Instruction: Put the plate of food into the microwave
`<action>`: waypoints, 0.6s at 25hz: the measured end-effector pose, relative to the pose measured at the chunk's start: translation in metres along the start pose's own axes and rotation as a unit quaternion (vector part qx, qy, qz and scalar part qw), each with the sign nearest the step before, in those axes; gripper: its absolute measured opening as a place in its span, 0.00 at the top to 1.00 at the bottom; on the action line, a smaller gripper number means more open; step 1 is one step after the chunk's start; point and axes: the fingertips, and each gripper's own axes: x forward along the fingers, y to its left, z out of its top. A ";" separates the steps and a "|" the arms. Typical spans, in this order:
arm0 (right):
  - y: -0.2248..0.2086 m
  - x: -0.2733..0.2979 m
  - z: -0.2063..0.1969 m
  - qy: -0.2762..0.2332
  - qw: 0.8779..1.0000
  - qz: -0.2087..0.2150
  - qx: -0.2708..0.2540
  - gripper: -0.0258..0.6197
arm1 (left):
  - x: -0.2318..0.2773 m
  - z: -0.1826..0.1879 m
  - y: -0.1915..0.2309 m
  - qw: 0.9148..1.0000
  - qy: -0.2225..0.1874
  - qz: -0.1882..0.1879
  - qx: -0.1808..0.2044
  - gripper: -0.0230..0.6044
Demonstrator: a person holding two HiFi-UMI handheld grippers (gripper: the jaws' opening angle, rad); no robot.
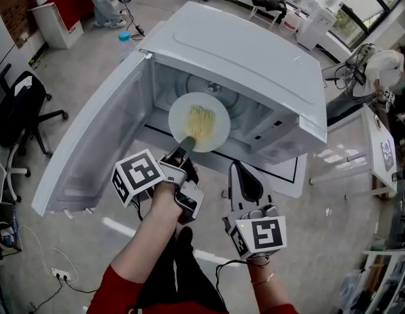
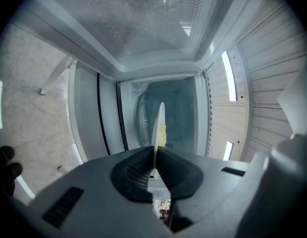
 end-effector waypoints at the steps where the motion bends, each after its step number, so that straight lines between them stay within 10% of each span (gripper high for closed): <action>1: -0.003 0.006 -0.002 -0.001 1.000 -0.001 -0.002 0.94 | 0.006 0.002 0.000 1.000 -0.003 -0.003 0.002 0.93; 15: -0.023 0.071 -0.020 -0.001 1.000 0.005 -0.030 0.94 | 0.080 0.033 0.001 0.999 -0.035 -0.033 0.002 0.93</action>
